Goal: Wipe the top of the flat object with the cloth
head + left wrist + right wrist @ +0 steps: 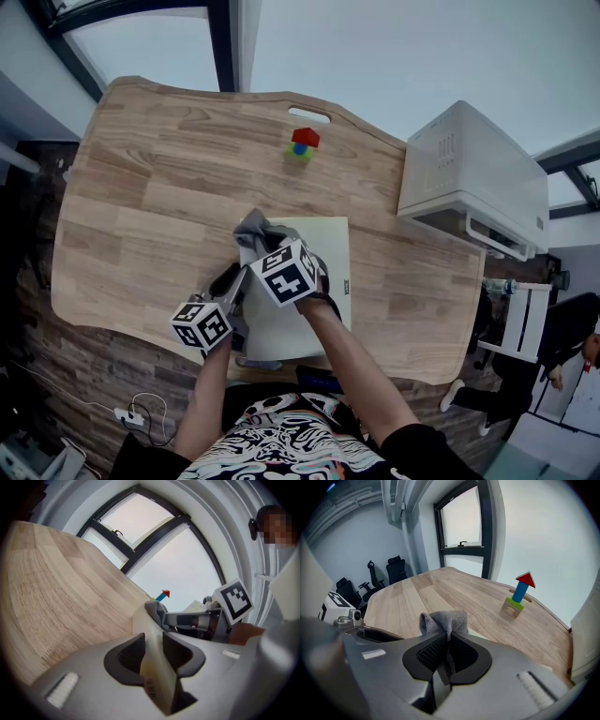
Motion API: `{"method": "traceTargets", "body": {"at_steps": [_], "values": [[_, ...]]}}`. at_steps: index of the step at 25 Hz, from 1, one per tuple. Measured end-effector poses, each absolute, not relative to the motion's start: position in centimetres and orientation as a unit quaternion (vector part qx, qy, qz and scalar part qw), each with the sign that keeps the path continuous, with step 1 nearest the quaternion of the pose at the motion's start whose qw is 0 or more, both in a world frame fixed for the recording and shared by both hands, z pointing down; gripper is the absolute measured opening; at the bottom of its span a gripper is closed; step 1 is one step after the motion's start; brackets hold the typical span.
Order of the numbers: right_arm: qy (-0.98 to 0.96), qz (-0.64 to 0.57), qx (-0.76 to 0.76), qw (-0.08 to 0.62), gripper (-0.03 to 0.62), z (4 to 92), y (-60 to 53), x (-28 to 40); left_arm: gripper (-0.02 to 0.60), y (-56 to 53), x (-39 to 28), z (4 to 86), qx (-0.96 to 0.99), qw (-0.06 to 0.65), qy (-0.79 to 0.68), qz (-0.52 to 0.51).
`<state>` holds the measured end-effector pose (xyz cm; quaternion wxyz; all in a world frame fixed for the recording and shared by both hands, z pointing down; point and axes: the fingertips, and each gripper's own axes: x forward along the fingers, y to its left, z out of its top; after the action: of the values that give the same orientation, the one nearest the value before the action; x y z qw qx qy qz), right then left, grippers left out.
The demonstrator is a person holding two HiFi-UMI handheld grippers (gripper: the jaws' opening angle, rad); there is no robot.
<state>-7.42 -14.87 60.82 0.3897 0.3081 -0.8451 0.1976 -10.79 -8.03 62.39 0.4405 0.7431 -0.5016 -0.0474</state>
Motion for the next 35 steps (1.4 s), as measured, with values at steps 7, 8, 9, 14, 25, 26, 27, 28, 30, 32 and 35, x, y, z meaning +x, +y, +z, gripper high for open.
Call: {"method": "traceTargets", "body": {"at_steps": [7, 8, 9, 14, 25, 26, 27, 28, 30, 32, 35], "values": [[-0.847, 0.199, 0.303, 0.388, 0.02, 60.8, -14.7, -7.9, 0.176, -8.0, -10.8, 62.4, 0.744, 0.44, -0.5, -0.048], [-0.847, 0.2, 0.303, 0.388, 0.02, 60.8, -14.6, -7.9, 0.176, -8.0, -10.8, 62.4, 0.744, 0.44, -0.5, -0.048], [-0.847, 0.2, 0.302, 0.388, 0.02, 60.8, -14.6, -7.9, 0.176, -8.0, -10.9, 62.5, 0.744, 0.441, -0.5, -0.049], [-0.849, 0.195, 0.299, 0.39, 0.02, 60.8, -14.4, -7.9, 0.176, -8.1, -10.8, 62.5, 0.745, 0.441, -0.498, -0.053], [-0.848, 0.205, 0.293, 0.391, 0.02, 60.9, -13.6, -7.6, 0.176, -8.0, -10.9, 62.6, 0.744, 0.445, -0.496, -0.058], [-0.848, 0.206, 0.293, 0.391, 0.02, 60.9, -13.5, -7.6, 0.176, -8.0, -10.9, 62.6, 0.743, 0.445, -0.496, -0.058], [-0.848, 0.206, 0.293, 0.391, 0.02, 60.9, -13.4, -7.5, 0.176, -8.0, -10.9, 62.6, 0.743, 0.446, -0.495, -0.058], [-0.848, 0.206, 0.293, 0.391, 0.02, 60.9, -13.3, -7.5, 0.176, -8.0, -10.9, 62.6, 0.743, 0.446, -0.495, -0.059], [-0.847, 0.206, 0.293, 0.391, 0.02, 60.9, -13.2, -7.4, 0.176, -8.1, -10.9, 62.7, 0.744, 0.446, -0.495, -0.06], [-0.847, 0.208, 0.293, 0.393, 0.02, 61.0, -12.9, -7.3, 0.176, -8.1, -10.9, 62.7, 0.743, 0.447, -0.494, -0.061], [-0.846, 0.212, 0.289, 0.395, 0.02, 61.0, -12.4, -7.1, 0.176, -8.0, -10.9, 62.7, 0.743, 0.447, -0.495, -0.061]]}}
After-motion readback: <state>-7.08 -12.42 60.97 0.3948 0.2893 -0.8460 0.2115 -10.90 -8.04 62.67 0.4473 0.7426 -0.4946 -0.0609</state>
